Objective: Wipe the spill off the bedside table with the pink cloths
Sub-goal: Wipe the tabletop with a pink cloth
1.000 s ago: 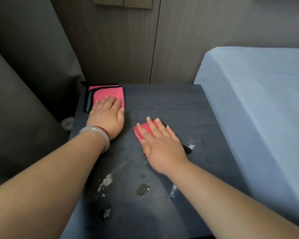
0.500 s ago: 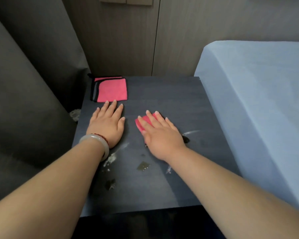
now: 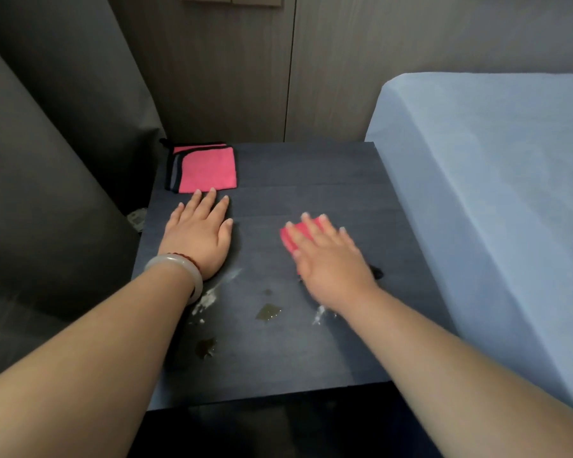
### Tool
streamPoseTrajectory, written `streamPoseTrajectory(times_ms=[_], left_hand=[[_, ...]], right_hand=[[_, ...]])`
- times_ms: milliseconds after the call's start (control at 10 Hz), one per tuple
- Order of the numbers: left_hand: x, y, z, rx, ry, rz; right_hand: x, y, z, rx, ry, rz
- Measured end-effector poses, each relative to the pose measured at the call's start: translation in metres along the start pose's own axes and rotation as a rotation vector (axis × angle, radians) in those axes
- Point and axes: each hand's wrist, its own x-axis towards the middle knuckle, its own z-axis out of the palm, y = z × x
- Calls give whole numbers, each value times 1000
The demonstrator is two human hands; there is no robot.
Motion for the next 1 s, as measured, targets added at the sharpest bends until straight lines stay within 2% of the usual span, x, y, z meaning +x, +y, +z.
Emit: streamPoseTrajectory(times_ms=[100, 200, 300, 400, 500, 600, 700, 800, 900, 1000], left_hand=[[-1, 0, -1, -9, 6, -1], [-1, 0, -1, -12, 13, 0], [-1, 1, 0, -8, 19, 2], [0, 0, 0, -5, 14, 2], [-1, -1, 1, -11, 11, -12], [0, -1, 2, -17, 29, 3], [0, 0, 2, -23, 25, 2], [0, -1, 3, -13, 26, 0], [0, -1, 2, -7, 12, -7], [0, 0, 1, -11, 3, -16]], right_hand=[[5, 51, -6, -17, 53, 279], [8, 79, -11, -49, 31, 430], [31, 76, -17, -31, 18, 550], [40, 18, -9, -21, 40, 375], [24, -34, 5, 16, 11, 30], [31, 10, -3, -39, -4, 43], [40, 80, -17, -28, -20, 337], [36, 67, -16, -52, 16, 434], [23, -9, -1, -21, 32, 160], [8, -39, 3, -5, -22, -94]])
